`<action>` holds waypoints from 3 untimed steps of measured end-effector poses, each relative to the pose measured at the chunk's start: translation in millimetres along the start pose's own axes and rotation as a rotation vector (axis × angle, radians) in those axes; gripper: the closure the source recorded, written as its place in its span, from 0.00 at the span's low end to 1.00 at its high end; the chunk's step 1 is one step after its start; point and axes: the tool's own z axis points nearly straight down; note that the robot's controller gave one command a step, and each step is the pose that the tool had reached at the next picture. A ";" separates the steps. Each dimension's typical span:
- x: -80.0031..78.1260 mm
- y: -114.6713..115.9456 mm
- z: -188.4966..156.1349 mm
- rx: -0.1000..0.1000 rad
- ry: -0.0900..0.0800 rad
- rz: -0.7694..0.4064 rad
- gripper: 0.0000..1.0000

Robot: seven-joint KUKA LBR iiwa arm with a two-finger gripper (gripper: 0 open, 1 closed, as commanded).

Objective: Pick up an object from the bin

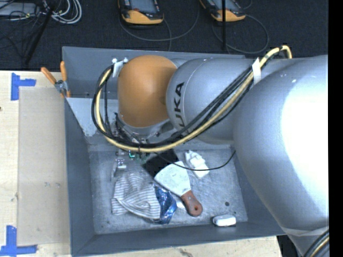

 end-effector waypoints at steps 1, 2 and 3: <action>-2.0 -0.6 -4.9 -0.002 -0.007 0.003 0.00; 34.9 -6.6 61.7 0.000 -0.006 -0.484 1.00; 34.9 -6.7 61.7 0.000 -0.006 -0.483 1.00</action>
Offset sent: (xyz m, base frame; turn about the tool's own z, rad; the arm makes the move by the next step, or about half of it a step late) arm -0.0375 -0.0084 -0.0683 -0.4858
